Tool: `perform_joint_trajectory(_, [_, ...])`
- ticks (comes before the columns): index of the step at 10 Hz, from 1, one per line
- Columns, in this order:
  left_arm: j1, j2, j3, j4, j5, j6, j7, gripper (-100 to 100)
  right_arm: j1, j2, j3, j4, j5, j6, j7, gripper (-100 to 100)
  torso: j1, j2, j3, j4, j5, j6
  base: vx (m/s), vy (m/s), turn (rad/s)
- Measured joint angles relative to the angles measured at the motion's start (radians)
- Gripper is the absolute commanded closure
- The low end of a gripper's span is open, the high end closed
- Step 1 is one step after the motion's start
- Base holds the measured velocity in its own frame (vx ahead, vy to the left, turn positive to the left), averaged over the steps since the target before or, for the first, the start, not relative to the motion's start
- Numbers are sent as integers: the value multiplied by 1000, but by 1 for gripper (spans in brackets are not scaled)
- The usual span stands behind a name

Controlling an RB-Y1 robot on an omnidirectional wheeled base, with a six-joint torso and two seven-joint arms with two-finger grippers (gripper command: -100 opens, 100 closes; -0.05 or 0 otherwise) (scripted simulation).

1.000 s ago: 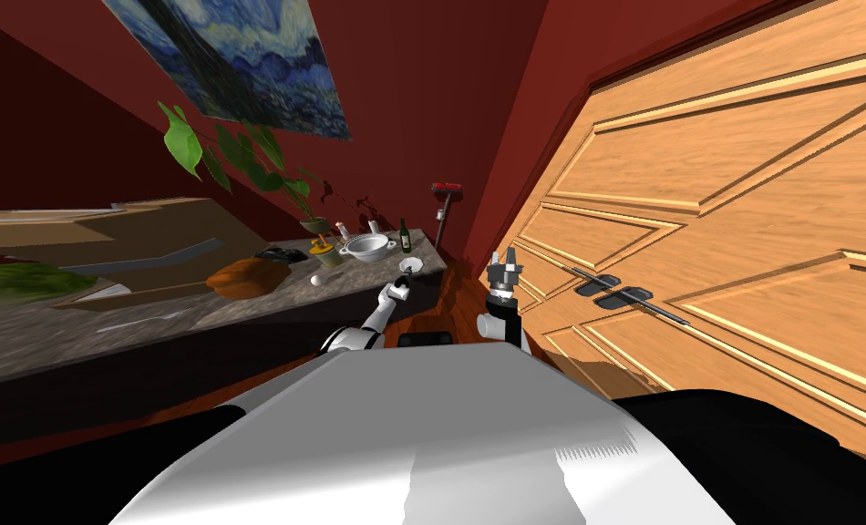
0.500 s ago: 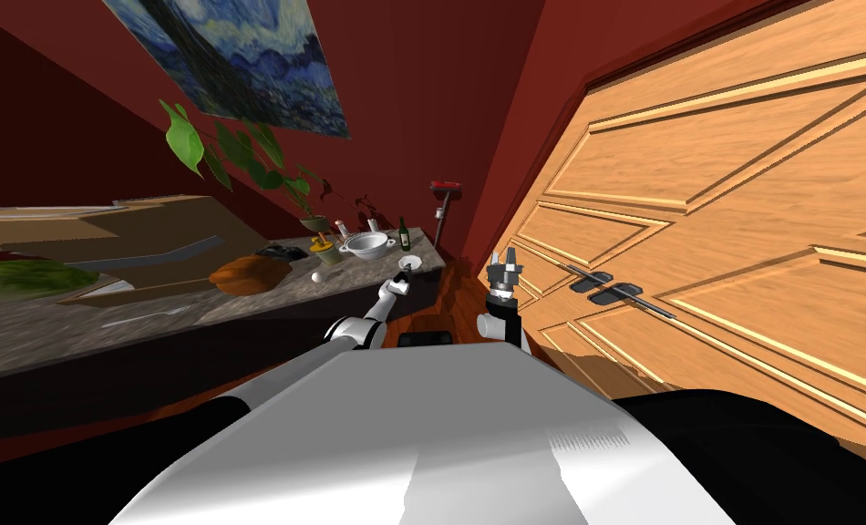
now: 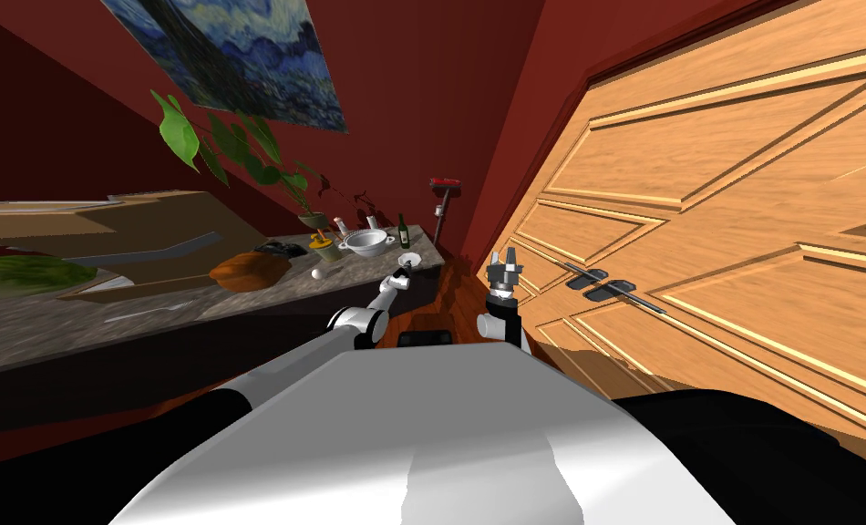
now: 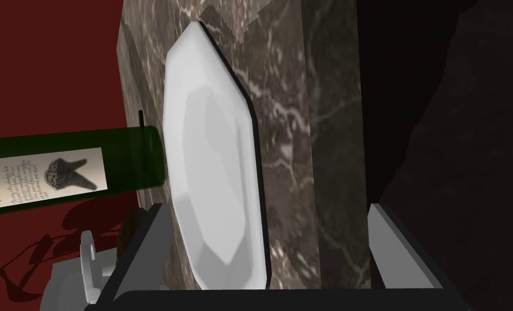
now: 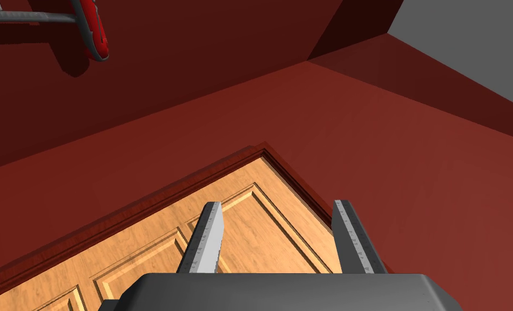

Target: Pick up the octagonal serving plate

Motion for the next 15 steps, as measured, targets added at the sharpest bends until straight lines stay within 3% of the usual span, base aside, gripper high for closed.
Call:
perform_joint_trajectory(2, [-39,5,41,26,57,-16,-41,-100,0,0,0,0,0,0,0,0,-3,7,6,5,-1,1,-82,-21,0])
perform_joint_trajectory(5, [-103,-6,86,97,50,-30,-56,-100,0,0,0,0,0,0,0,0,-8,8,10,11,-2,7,-1,-1,-1])
perform_joint_trajectory(6, [-119,-3,83,135,54,-40,-55,-100,0,0,0,0,0,0,0,0,-9,8,9,11,-2,7,6,0,-4])
perform_joint_trajectory(7, [-120,-3,82,140,55,-43,-54,100,0,0,0,0,0,0,0,0,-9,8,10,11,-2,7,-5,-1,-1])
perform_joint_trajectory(11, [-113,-6,82,145,56,-40,-53,100,0,0,0,0,0,0,0,0,-9,8,12,17,-4,6,-3,-1,0])
perform_joint_trajectory(12, [-113,-6,82,145,56,-40,-53,0,0,0,0,0,0,0,0,0,-9,8,12,17,-4,6,0,0,0])
perform_joint_trajectory(13, [-113,-6,82,145,56,-40,-53,100,0,0,0,0,0,0,0,0,-9,8,12,17,-4,6,110,20,15])
perform_joint_trajectory(14, [-61,-10,44,68,33,1,-31,100,0,0,0,0,0,0,0,0,-7,3,10,16,-5,4,127,13,20])
perform_joint_trajectory(15, [-34,-6,8,45,19,12,-8,100,0,0,0,0,0,0,0,0,-4,-4,6,15,-5,2,45,3,12])
